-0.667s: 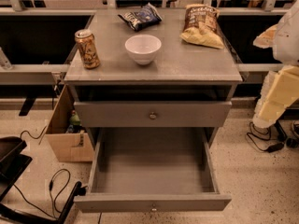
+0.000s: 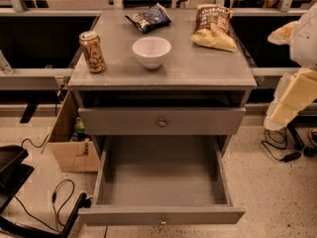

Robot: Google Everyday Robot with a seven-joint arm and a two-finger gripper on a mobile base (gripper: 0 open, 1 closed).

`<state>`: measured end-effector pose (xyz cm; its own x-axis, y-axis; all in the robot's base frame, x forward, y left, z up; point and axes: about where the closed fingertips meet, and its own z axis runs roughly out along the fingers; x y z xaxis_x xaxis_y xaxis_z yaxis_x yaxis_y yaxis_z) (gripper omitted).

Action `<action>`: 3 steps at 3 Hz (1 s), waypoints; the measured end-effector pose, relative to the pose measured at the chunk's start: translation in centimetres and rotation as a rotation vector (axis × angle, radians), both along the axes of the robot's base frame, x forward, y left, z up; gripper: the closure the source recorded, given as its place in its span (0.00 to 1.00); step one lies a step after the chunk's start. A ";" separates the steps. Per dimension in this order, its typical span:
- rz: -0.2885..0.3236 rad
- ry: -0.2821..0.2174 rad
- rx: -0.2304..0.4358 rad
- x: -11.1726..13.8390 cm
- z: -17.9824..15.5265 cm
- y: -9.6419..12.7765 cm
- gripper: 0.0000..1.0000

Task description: Place orange can into middle drawer

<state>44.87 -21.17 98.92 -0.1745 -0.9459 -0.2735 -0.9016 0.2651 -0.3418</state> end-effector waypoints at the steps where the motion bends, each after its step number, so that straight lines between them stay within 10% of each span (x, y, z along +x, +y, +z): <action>1: 0.084 -0.122 0.151 3.6 0.3 2.6 0.00; 3: 0.179 -0.393 0.525 14.6 5.0 11.6 0.00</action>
Offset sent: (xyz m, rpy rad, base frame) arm 0.1784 0.1160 0.0707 0.6016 -0.5394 0.1728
